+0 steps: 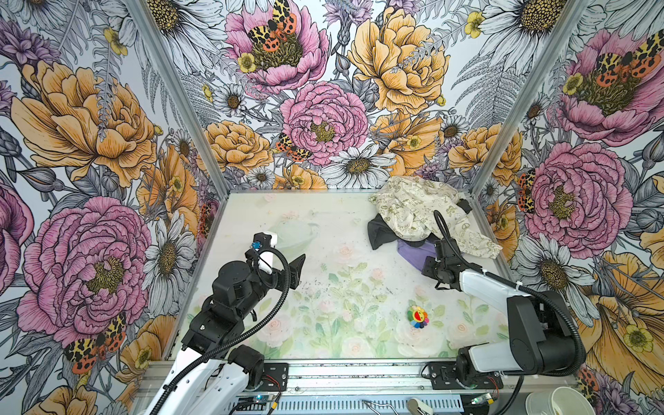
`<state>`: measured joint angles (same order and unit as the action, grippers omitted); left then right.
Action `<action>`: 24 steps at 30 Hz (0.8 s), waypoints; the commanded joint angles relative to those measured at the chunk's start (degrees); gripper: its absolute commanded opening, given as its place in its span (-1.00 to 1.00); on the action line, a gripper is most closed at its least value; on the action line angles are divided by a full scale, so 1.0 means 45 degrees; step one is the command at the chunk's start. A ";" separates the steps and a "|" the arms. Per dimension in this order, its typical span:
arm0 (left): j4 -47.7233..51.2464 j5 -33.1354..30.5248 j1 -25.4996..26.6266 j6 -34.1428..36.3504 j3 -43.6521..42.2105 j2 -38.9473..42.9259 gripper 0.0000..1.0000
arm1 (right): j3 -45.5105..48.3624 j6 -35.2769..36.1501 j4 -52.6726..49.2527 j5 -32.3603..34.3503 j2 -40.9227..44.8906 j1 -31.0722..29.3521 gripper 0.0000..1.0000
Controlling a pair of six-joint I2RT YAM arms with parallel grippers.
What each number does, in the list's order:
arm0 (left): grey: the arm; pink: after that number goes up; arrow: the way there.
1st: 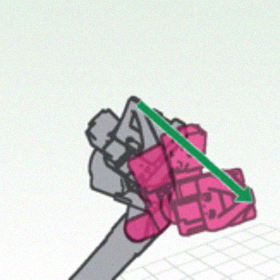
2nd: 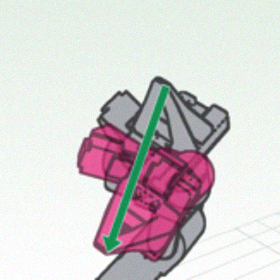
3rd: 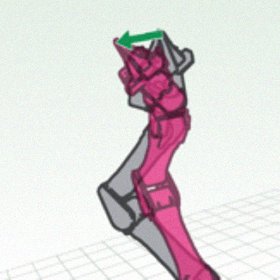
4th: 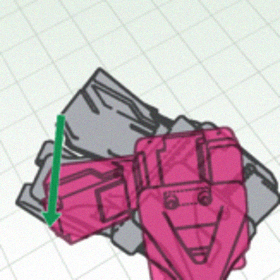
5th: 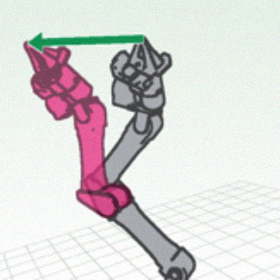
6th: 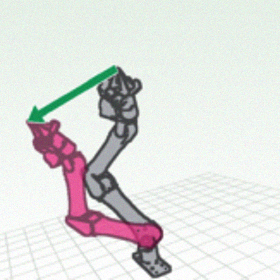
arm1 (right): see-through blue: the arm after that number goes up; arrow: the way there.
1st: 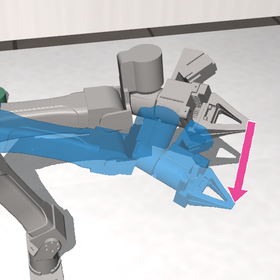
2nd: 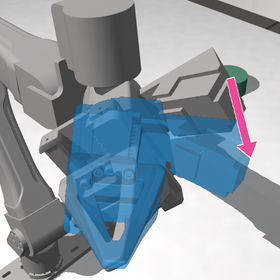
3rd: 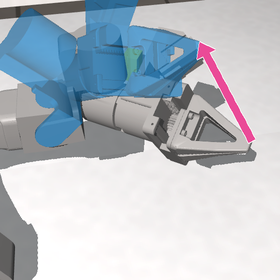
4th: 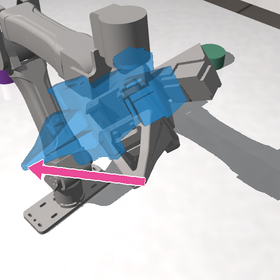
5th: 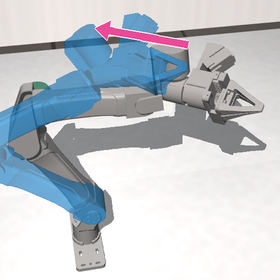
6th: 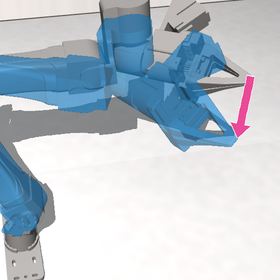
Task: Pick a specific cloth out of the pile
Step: 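Grasp the lavender shirt's hem with the right gripper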
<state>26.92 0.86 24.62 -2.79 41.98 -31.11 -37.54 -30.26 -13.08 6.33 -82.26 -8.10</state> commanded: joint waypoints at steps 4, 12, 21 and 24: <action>0.0016 -0.0307 -0.0149 0.0033 -0.0153 0.0143 0.97 | -0.0612 0.0223 -0.0041 0.0232 -0.0789 -0.0186 -0.04; 0.0022 -0.0421 -0.0198 0.0005 -0.0168 0.0258 0.97 | -0.0876 0.0244 -0.0030 0.0076 -0.1464 -0.0202 -0.25; 0.0008 -0.0534 -0.0222 -0.0044 -0.0214 0.0411 0.97 | -0.1170 0.0436 -0.0041 -0.0373 -0.1884 -0.0211 -0.79; 0.0007 -0.0582 -0.0237 -0.0025 -0.0210 0.0430 0.97 | -0.1223 0.0452 -0.0026 -0.0263 -0.1763 -0.0212 -1.00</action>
<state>27.00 -0.38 24.10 -2.81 41.60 -29.71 -41.58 -28.51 -13.47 5.50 -89.82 -8.67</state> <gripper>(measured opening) 0.986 0.055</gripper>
